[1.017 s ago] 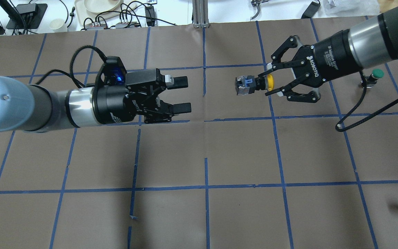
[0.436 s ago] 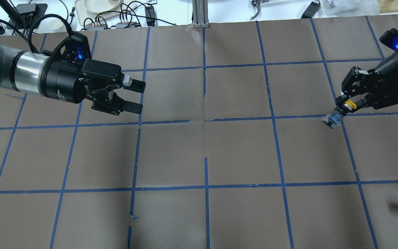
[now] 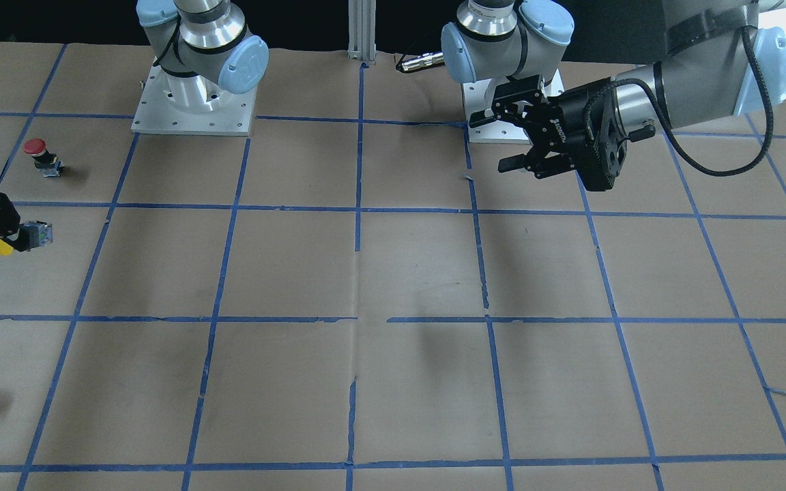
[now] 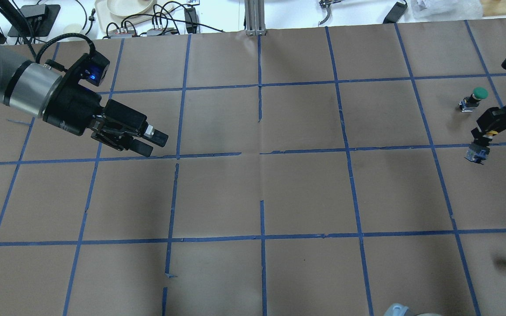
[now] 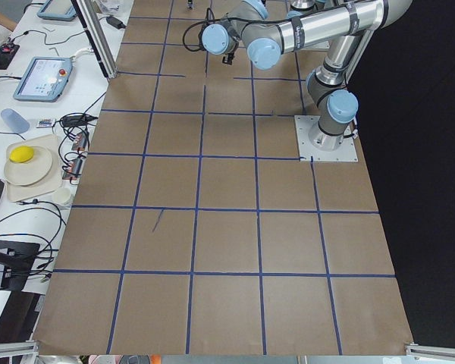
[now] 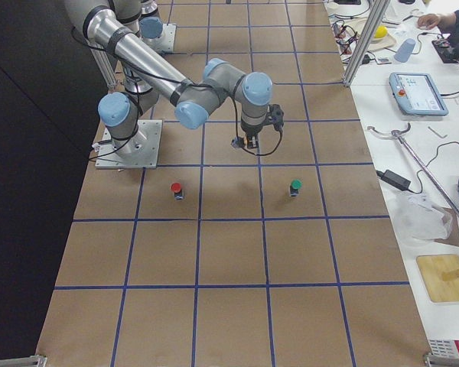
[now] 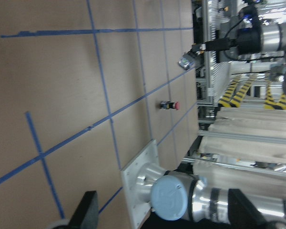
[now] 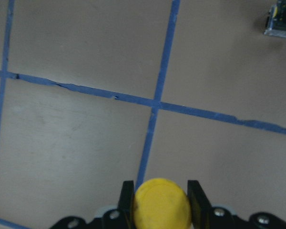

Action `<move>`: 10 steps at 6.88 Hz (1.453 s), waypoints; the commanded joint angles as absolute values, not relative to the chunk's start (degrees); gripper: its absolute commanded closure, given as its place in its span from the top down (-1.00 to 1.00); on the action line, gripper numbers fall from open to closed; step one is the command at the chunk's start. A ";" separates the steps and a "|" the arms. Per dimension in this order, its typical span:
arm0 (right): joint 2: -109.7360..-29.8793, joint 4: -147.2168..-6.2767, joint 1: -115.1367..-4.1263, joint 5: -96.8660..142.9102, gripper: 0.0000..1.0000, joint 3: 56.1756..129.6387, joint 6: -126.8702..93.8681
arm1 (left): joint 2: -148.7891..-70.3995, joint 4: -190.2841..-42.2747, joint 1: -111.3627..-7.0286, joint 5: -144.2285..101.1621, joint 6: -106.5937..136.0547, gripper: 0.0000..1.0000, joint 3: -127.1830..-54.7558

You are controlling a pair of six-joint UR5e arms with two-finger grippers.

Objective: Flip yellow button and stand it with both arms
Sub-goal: 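Carry the button with the right gripper toward the green button while the left gripper withdraws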

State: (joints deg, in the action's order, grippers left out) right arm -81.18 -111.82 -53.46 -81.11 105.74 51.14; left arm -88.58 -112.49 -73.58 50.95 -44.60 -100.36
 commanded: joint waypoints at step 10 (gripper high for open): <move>-81.56 -157.77 -43.53 -70.18 -0.88 128.23 84.78 | -84.63 -89.11 -86.04 89.29 -6.07 0.99 -94.86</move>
